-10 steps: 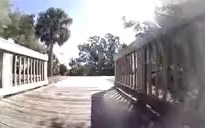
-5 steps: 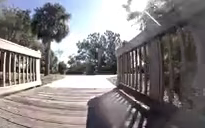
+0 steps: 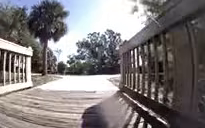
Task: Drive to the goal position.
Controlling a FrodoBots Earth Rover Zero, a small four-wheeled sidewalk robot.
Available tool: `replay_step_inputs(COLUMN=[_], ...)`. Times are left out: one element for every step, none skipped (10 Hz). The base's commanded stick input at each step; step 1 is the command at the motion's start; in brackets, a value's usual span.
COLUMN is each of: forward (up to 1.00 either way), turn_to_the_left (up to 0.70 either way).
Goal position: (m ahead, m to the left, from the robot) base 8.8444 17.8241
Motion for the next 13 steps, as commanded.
replay_step_inputs(forward=[0.85, 0.85, 0.85, 0.85, 0.85, 0.85, 0.85, 0.85, 0.85, 0.85, 0.85, 0.85, 0.85], turn_to_the_left=[0.00, 0.00, 0.00, 0.00, 0.00, 0.00, 0.00, 0.00, 0.00, 0.00, 0.00, 0.00, 0.00])
